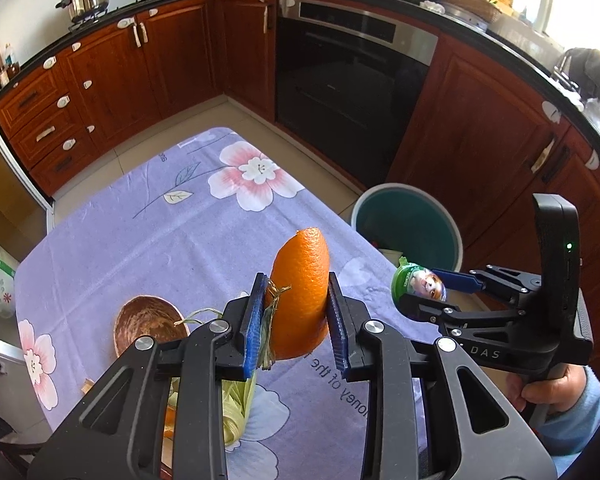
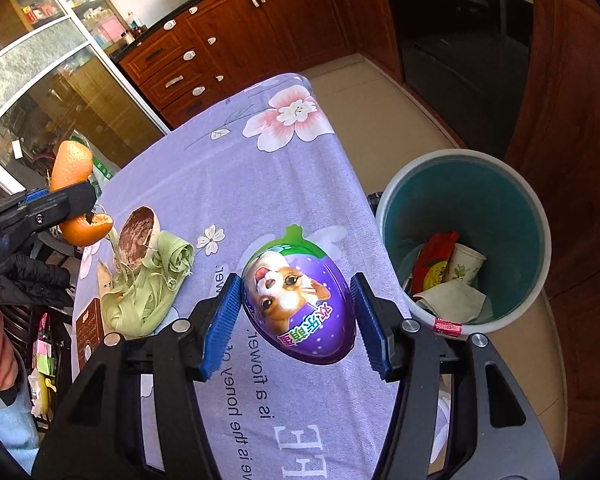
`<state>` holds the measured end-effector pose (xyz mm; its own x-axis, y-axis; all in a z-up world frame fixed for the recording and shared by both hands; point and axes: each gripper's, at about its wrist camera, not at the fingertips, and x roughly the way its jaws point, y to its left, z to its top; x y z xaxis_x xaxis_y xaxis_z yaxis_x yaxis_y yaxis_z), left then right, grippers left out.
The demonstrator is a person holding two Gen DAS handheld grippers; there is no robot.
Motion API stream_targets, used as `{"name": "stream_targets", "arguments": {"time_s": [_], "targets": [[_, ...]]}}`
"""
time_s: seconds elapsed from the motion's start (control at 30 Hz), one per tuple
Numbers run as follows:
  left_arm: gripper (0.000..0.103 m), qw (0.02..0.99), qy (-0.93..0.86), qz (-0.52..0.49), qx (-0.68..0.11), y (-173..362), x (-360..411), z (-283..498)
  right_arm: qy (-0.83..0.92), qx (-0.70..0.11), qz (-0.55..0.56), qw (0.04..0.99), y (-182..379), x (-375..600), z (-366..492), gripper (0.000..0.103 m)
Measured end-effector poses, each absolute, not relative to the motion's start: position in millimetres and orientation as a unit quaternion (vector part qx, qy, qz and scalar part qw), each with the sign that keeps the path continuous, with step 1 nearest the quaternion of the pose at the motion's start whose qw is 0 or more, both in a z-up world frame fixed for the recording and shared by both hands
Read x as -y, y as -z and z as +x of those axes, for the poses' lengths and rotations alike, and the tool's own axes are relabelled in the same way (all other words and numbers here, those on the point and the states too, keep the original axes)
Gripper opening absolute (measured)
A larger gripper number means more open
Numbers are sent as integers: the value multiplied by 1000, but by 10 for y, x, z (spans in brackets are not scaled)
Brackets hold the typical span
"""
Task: Collect trash
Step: 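Carry peel and egg over the teal bin and open both tools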
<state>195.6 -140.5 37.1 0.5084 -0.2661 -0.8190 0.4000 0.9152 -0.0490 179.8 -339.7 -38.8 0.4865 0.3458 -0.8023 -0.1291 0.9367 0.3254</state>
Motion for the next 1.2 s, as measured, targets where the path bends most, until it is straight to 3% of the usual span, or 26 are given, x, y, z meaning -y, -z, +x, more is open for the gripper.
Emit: {"name": "stream_targets", "arguments": {"time_s": [0.73, 1.2], "targets": [[31, 864, 208, 93, -449, -471, 1659, 1899, -245, -485, 103, 834, 326, 2683, 1652, 54], [31, 831, 253, 121, -481, -4, 2475, 2021, -76, -469, 161, 865, 352, 4336, 1758, 54]]}}
